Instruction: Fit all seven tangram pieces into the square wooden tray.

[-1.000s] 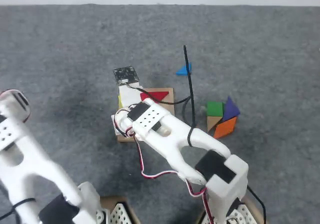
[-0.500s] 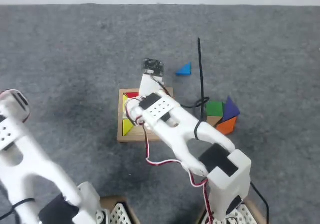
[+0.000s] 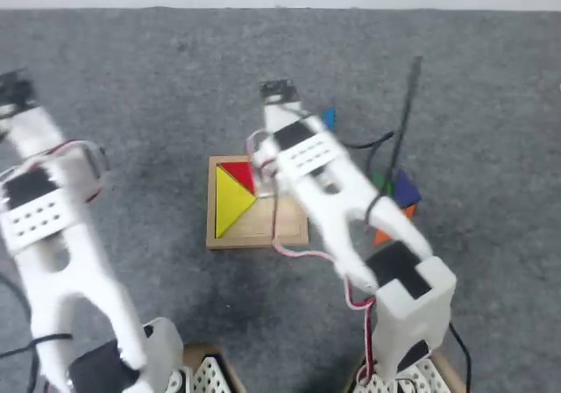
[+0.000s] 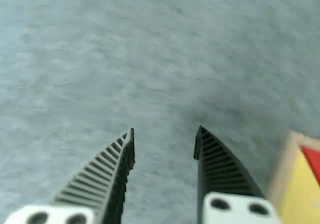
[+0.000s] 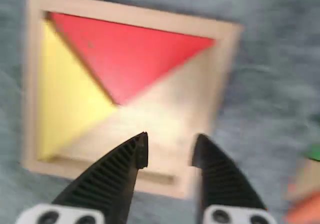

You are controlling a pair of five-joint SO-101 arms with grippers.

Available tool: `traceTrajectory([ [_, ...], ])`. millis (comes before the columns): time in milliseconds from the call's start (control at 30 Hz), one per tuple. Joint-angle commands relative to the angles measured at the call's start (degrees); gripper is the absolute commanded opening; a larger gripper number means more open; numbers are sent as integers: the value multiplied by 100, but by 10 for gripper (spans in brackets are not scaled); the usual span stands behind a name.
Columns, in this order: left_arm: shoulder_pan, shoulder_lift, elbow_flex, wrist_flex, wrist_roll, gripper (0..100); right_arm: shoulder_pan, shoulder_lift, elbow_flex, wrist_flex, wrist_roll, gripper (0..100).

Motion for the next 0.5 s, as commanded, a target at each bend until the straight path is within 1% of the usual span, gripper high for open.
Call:
traceTrajectory([
  [0, 835, -53, -365, 369, 211, 199, 690, -857, -185, 426, 730, 108],
  [67, 1187, -53, -338, 413, 360, 199, 1103, -1402, 141, 391, 1108, 109],
  [167, 1380, -53, -40, 308, 404, 199, 1833, -2273, 818, 189, 1758, 112],
  [267, 1363, -62, 418, -132, 404, 199, 2589, -2853, 1495, 22, 2875, 112],
  [333, 1371, -53, 681, -387, 378, 199, 3002, -2879, 1785, 13, 3437, 113],
  [400, 1380, -79, 822, -501, 378, 199, 3301, -2756, 2031, -13, 3675, 130],
  [467, 1380, -79, 857, -527, 378, 199, 3512, -2615, 2207, -136, 3886, 177],
])
